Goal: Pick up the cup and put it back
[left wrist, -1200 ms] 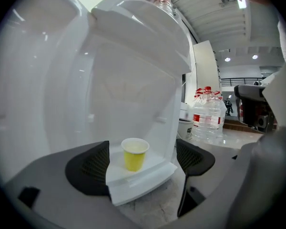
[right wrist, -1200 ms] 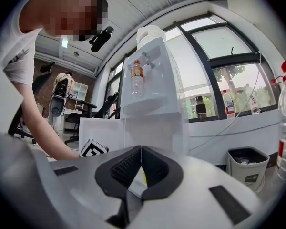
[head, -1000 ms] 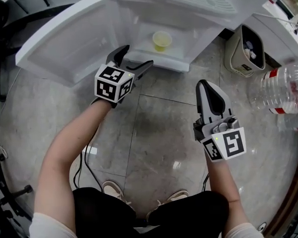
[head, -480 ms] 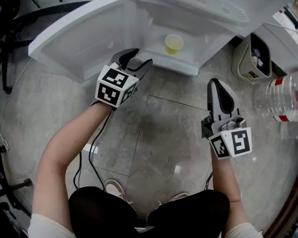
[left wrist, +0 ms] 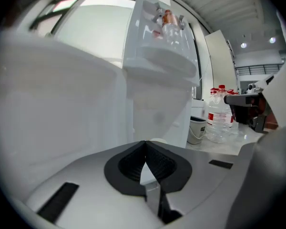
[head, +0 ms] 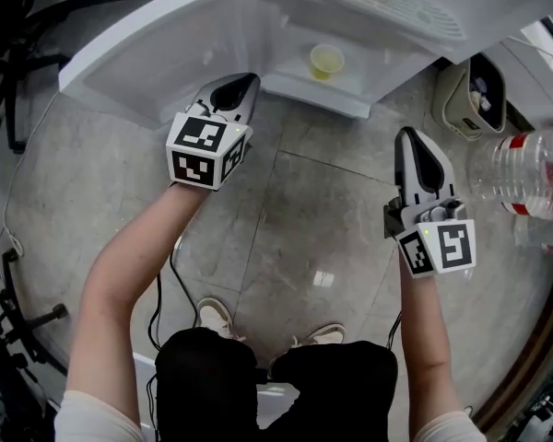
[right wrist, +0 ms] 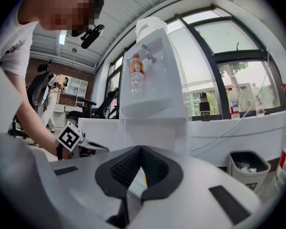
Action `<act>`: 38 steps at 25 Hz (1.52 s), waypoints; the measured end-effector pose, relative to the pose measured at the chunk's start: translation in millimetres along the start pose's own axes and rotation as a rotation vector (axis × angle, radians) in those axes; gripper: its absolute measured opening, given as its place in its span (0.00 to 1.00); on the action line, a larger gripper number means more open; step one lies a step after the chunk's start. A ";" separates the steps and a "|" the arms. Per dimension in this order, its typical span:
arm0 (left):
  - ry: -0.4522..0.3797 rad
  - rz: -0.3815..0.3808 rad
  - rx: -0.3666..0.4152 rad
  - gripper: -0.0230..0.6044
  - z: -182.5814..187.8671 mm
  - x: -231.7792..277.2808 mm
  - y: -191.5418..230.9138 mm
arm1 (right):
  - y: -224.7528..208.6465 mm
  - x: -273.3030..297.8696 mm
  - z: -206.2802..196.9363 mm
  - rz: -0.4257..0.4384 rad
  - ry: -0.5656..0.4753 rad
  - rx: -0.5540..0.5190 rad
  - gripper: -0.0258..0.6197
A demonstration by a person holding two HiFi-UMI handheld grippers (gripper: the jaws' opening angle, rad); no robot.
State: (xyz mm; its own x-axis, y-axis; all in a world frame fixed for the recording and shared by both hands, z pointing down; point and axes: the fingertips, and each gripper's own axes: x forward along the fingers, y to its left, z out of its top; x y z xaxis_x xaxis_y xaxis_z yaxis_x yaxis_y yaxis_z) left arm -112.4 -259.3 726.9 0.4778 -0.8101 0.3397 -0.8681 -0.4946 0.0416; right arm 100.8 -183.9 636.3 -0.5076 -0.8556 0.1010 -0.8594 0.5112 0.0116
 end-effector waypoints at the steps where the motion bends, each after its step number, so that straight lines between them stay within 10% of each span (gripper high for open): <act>1: -0.019 0.020 0.027 0.07 19.2 -13.1 -2.7 | 3.5 -3.7 12.4 0.005 0.016 -0.007 0.07; 17: 0.034 -0.018 -0.056 0.07 197.3 -186.6 -68.4 | 40.8 -91.7 221.2 -0.020 0.200 0.102 0.07; 38: -0.115 0.013 0.053 0.07 531.1 -364.8 -122.1 | 61.4 -193.8 569.9 -0.067 0.081 -0.004 0.07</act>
State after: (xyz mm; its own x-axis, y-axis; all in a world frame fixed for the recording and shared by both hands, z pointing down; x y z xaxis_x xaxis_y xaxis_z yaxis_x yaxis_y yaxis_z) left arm -109.4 -70.6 98.8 0.4817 -0.8456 0.2301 -0.8674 -0.4975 -0.0124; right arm 111.4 -32.9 50.4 -0.4420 -0.8788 0.1801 -0.8910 0.4533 0.0254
